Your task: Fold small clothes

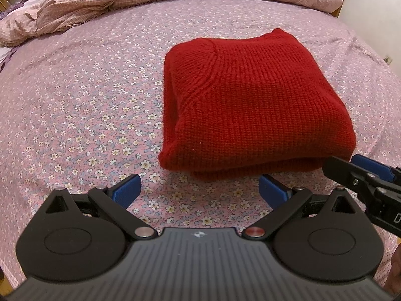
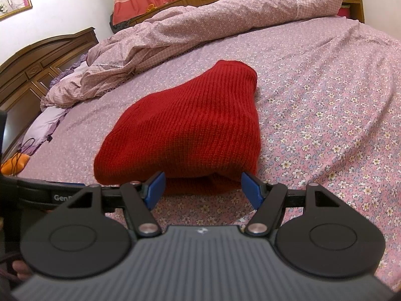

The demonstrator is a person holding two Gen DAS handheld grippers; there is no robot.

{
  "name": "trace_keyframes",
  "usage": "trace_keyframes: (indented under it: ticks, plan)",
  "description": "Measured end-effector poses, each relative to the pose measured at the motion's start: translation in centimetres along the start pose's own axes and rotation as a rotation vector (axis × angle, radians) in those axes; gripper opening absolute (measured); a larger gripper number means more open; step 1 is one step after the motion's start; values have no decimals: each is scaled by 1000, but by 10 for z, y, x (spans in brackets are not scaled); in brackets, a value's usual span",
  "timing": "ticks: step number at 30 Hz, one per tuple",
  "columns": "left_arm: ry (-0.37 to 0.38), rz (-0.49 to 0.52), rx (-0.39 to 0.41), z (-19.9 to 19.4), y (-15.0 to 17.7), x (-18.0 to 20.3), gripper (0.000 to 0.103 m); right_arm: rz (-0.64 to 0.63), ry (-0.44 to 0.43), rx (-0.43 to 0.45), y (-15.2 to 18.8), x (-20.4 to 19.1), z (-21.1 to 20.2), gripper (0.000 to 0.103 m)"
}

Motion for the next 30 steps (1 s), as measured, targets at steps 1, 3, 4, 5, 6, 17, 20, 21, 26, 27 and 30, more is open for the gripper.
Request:
trace_keyframes:
  ticks: [1,3,4,5,6,17,20,21,26,27,30]
  plan:
    - [1,1,0,0,0,0,102,0,0,0,0,0,0,69]
    - [3,2,-1,0,0,1,102,0,0,0,0,0,0,69]
    - [4,3,-2,0,0,1,102,0,0,0,0,0,0,69]
    - [5,3,-2,0,0,1,102,0,0,0,0,0,0,69]
    - [6,4,-2,0,0,1,102,0,0,0,0,0,0,69]
    - [12,12,-6,1,1,3,102,3,3,1,-1,0,0,69]
    - [13,12,-4,1,1,2,102,3,2,1,-1,0,0,69]
    - [13,12,-3,0,1,2,102,3,2,1,-1,0,0,69]
    - [14,13,-5,0,1,2,102,2,3,1,-1,0,-1,69]
    - [14,13,-4,0,1,2,102,2,3,1,-1,0,0,69]
    - [14,12,-4,0,1,2,102,3,2,0,-1,0,0,69]
Point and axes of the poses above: each gripper's, at about its wrist camera, not at the fingertips, and z roughly the way its jaws point, x to its right, y to its underside, the point moved 4 cm from there along z, roughly the way its jaws point, and after that the axes turned 2 degrees about -z, right-handed, at the moved point
